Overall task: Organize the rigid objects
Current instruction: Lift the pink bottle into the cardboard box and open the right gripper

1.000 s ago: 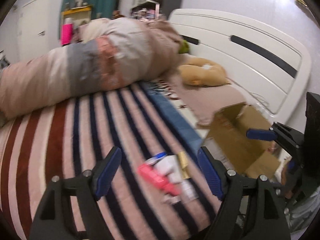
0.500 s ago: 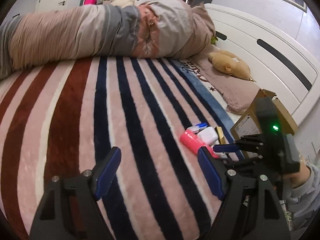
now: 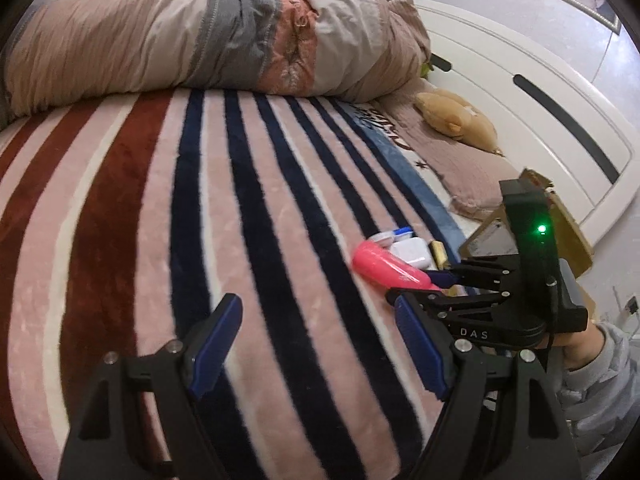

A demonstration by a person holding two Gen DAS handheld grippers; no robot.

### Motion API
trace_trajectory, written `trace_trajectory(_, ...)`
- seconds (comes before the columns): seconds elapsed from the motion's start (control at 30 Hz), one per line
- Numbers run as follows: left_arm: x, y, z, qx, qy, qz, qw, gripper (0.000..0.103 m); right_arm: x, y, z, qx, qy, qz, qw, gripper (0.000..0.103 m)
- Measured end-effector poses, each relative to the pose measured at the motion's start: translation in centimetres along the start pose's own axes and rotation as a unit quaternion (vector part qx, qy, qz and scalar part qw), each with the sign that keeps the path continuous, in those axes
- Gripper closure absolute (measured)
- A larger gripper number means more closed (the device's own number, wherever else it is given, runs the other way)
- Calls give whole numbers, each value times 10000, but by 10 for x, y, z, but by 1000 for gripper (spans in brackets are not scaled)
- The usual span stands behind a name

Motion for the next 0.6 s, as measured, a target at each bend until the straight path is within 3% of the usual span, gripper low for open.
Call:
trace_trajectory(0.3,-3,35,-7,-111,-218,878,9958,27,-59,-36,1,-520,803,-334,9949,76)
trace_trajectory(0.4,-8,48,-7,-75,-185,817,9965,27,-77,-44,2,-700,941,-369,9924,76)
trace_trajectory(0.6,-9,53,-2,-30,-153,694,9975,27,-57,-33,7,-528,541,-624,9952,76)
Point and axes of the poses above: each gripper's, at about its wrist camera, not at the fingertips, and x roughly the way its jaws point, y to its right, z to its underside, the point moved 1 cm from there along x, roughly the way its jaws point, and after that the axes turned 8 degrees about -x, right-handed, at the moved point
